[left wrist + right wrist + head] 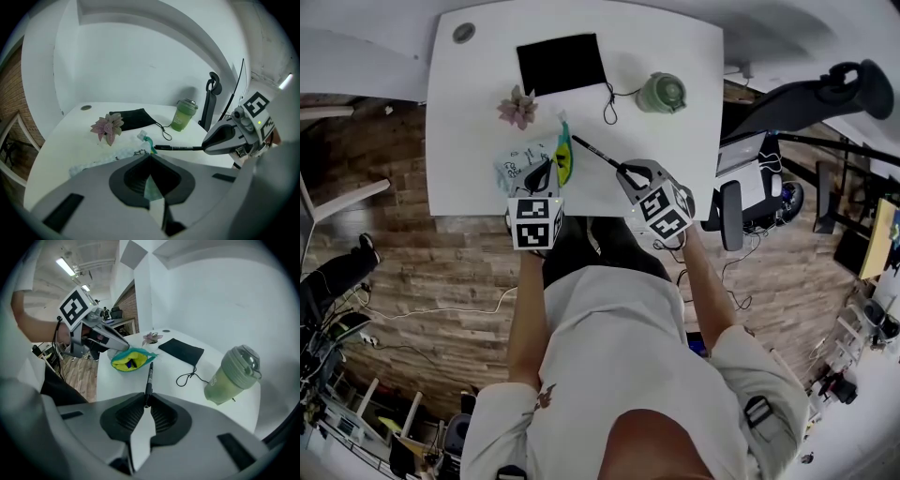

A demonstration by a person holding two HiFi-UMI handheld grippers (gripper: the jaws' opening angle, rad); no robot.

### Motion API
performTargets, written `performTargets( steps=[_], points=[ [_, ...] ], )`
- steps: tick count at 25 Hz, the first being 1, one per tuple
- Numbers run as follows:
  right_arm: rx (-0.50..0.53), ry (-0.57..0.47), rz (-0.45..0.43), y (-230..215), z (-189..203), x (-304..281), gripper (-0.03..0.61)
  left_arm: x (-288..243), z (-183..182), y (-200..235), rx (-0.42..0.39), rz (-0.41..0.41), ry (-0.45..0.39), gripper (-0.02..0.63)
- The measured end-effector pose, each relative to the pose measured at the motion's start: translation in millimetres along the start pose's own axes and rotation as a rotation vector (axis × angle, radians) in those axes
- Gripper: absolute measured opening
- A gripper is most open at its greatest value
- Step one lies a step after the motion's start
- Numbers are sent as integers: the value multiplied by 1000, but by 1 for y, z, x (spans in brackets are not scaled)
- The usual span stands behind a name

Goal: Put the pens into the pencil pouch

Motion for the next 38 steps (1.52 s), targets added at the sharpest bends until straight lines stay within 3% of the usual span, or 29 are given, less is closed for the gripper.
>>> performTargets(
  steps=[11, 24, 38],
  points=[
    [96, -26, -79, 13, 2, 18, 44, 1, 1, -3, 5, -18, -2, -3],
    [99, -70, -96, 18, -4, 38, 43, 2, 0, -3, 5, -19, -7, -3],
    [230, -23, -192, 26, -20, 0, 43, 7, 1, -3, 18, 0, -23, -3]
  ],
)
Point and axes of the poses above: the fingertips, and each gripper's own axes: x backward along the fingers, y to its left, z out of its underside, the point moved 6 cm from there along x, backward along the fingers, and after that the axes turned 4 degrees about z, right-handed, at the moved point
